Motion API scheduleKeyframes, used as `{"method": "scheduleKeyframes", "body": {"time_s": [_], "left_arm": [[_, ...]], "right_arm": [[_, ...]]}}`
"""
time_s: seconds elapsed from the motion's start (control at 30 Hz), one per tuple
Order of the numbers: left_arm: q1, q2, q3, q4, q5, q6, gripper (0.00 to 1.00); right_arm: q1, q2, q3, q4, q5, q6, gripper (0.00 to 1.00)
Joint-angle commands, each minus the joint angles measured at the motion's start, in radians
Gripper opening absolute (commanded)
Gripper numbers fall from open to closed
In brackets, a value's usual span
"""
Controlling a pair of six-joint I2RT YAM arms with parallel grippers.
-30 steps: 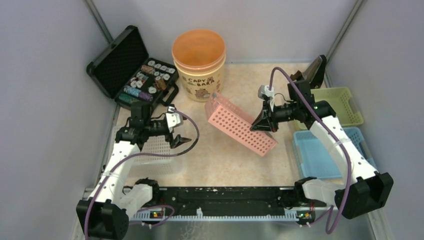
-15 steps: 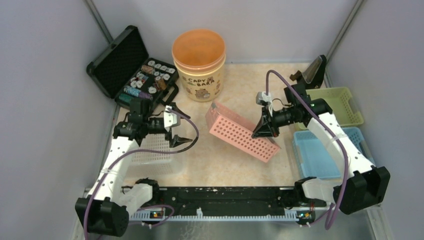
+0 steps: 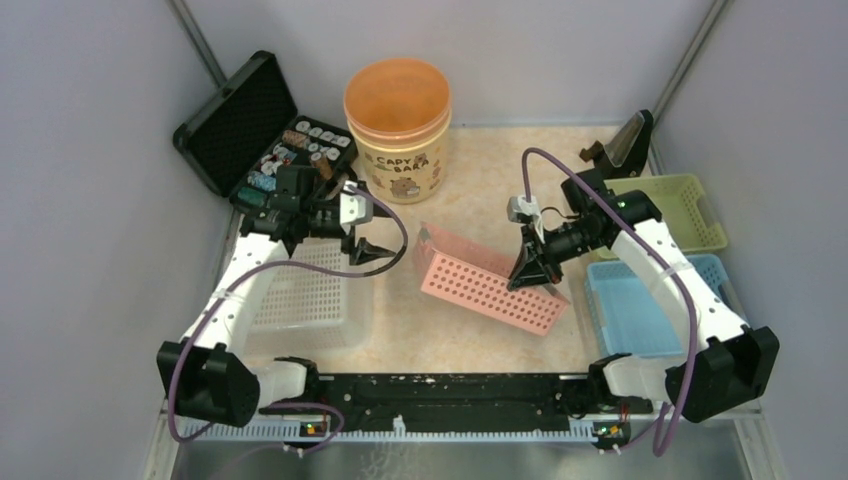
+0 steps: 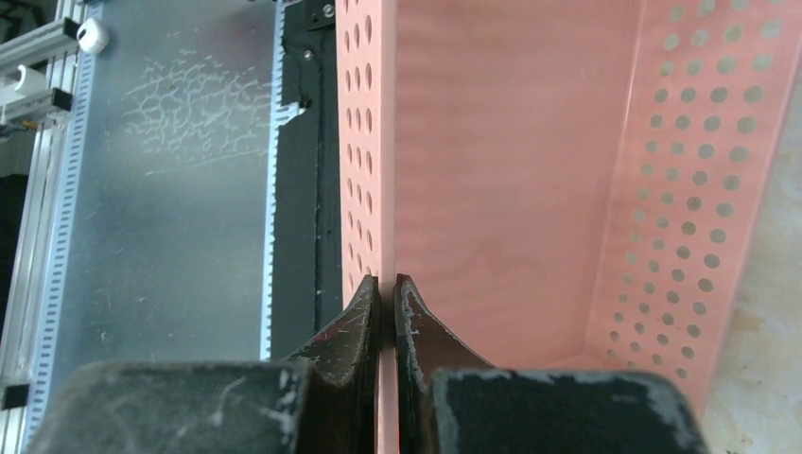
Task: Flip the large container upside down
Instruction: Turn the container upside down at the center of the board.
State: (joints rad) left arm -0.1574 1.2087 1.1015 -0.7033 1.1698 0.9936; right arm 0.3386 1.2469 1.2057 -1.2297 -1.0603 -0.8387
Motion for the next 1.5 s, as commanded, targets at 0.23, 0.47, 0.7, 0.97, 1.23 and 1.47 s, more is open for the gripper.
{"method": "scheduleKeyframes", "body": {"time_s": [0.23, 0.47, 0.7, 0.97, 1.23, 1.47], "left_arm": [[-0.170, 0.091, 0.097, 0.058, -0.017, -0.010, 0.70], [-0.216, 0.116, 0.119, -0.060, 0.007, 0.092, 0.51], [-0.231, 0.107, 0.099, -0.087, 0.007, 0.122, 0.22], [-0.247, 0.106, 0.071, -0.167, 0.016, 0.208, 0.44], [-0.256, 0.103, 0.028, -0.193, 0.027, 0.245, 0.53], [-0.258, 0.109, -0.008, -0.188, 0.013, 0.253, 0.46]], "right_arm": [[0.070, 0.000, 0.106, -0.073, -0.023, -0.036, 0.00], [0.076, 0.003, 0.110, -0.077, -0.015, -0.037, 0.00], [0.076, 0.020, 0.114, -0.067, -0.013, -0.037, 0.00], [0.076, 0.071, 0.160, -0.121, -0.018, -0.087, 0.00], [0.074, 0.139, 0.226, -0.159, -0.033, -0.112, 0.00], [0.073, 0.173, 0.278, -0.212, -0.059, -0.145, 0.00]]}}
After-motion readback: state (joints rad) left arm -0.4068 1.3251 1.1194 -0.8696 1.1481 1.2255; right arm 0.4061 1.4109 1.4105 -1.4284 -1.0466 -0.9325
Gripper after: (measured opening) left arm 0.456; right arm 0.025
